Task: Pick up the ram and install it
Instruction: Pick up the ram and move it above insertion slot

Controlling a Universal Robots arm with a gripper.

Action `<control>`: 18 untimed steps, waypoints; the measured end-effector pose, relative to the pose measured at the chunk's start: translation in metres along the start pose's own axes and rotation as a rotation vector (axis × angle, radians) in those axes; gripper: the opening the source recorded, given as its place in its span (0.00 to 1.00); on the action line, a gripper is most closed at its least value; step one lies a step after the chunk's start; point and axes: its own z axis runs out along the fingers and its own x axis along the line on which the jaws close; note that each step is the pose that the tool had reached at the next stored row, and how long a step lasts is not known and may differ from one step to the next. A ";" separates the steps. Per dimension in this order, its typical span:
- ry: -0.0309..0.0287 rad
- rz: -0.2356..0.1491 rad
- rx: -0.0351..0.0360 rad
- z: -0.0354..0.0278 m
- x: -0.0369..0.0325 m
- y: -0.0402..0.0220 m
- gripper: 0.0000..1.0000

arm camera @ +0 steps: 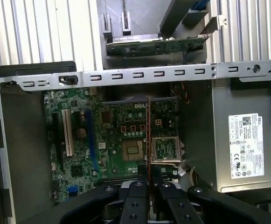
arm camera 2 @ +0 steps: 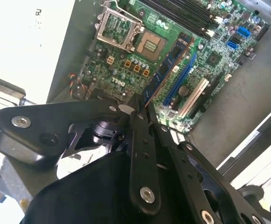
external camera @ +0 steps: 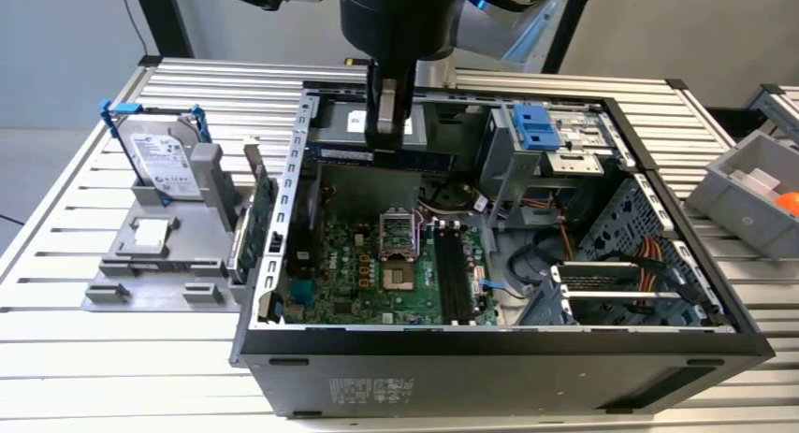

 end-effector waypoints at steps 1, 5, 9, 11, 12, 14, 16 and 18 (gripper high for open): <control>-0.0001 0.004 0.0002 0.0001 -0.0002 -0.0011 0.00; -0.0001 0.010 0.0006 0.0001 -0.0014 -0.0073 0.00; -0.0002 0.010 0.0006 0.0001 -0.0026 -0.0173 0.00; -0.0001 0.010 0.0006 0.0001 -0.0031 -0.0217 0.00; -0.0001 0.010 0.0007 0.0001 -0.0033 -0.0234 0.00; 0.0000 0.010 0.0006 0.0001 -0.0037 -0.0265 0.00; 0.0000 0.010 0.0006 0.0001 -0.0040 -0.0290 0.00; 0.0000 0.010 0.0006 0.0001 -0.0042 -0.0310 0.00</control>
